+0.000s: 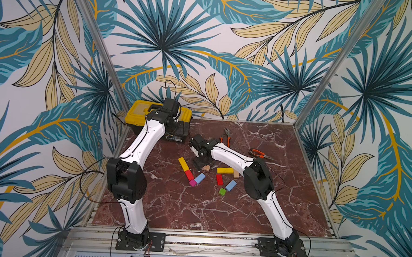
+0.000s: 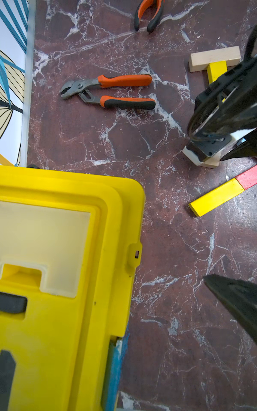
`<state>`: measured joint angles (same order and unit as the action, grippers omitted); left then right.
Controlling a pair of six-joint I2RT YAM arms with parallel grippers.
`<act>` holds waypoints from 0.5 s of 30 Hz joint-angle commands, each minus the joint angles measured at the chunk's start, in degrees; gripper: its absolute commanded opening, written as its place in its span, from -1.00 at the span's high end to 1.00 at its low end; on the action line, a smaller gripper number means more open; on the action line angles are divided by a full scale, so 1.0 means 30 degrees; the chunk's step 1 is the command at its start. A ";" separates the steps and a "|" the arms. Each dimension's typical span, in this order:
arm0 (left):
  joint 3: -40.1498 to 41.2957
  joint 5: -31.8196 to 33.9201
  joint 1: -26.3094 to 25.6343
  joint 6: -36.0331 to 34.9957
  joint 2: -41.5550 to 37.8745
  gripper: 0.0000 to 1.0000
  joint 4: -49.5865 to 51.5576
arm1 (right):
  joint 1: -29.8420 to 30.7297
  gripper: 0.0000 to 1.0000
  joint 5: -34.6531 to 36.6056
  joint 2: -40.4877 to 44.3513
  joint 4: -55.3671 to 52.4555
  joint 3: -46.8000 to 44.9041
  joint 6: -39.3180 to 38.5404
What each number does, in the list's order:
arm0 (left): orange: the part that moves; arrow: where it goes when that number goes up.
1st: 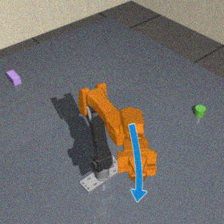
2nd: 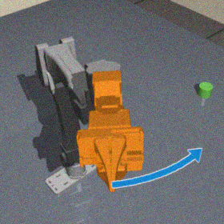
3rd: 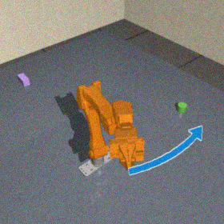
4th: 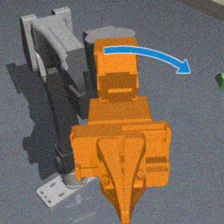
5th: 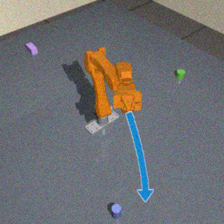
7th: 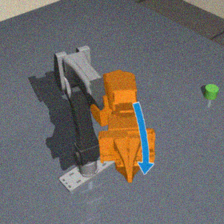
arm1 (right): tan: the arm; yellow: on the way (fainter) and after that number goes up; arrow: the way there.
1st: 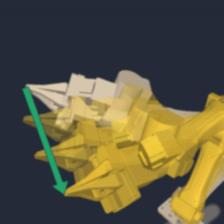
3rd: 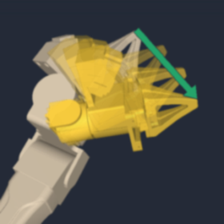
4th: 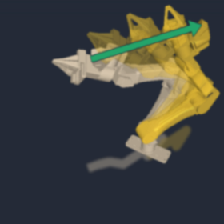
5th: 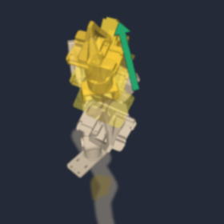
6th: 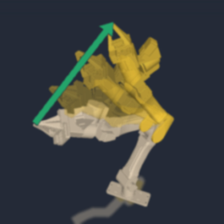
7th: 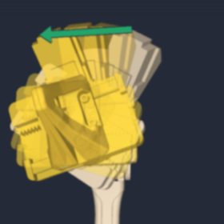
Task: Assemble the letter v with building blocks
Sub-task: Assemble the building block at the center of the board.
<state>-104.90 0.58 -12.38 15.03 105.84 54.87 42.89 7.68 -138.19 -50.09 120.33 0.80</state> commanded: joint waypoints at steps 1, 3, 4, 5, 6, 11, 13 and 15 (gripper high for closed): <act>0.0104 -0.0193 0.0158 0.0038 -0.0249 -0.99 -0.0136 | -0.0383 -0.26 0.0413 -0.0563 -0.0644 0.0178 0.0507; 0.0104 -0.0215 0.0144 0.0016 -0.0216 -0.99 -0.0132 | -0.0530 -0.19 0.0613 -0.0468 -0.0649 0.0013 0.0601; 0.0089 -0.0230 0.0144 0.0002 -0.0212 -0.99 -0.0126 | -0.0606 -0.16 0.0622 -0.0413 -0.0569 -0.0151 0.0613; 0.0100 -0.0222 0.0148 0.0028 -0.0190 -0.99 -0.0127 | -0.0659 -0.14 0.0580 -0.0373 -0.0560 -0.0291 0.0604; 0.0089 -0.0222 0.0143 0.0003 -0.0183 -0.99 -0.0130 | -0.0715 -0.12 0.0579 -0.0372 -0.0562 -0.0329 0.0635; 0.0084 -0.0310 0.0143 0.0014 -0.0095 -0.99 -0.0134 | -0.0831 0.04 0.0299 -0.0431 -0.0638 -0.0632 0.1001; 0.0104 -0.0314 0.0162 0.0003 -0.0095 -0.99 -0.0134 | -0.0935 0.13 0.0084 -0.0358 -0.0598 -0.0783 0.1346; 0.0089 -0.0338 0.0150 -0.0010 -0.0095 -0.99 -0.0127 | -0.1019 0.22 -0.0076 -0.0244 -0.0568 -0.0932 0.1793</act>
<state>-104.90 -0.01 -12.38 15.00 105.84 54.85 40.27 8.27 -138.19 -50.13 118.91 3.90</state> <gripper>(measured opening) 0.994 0.400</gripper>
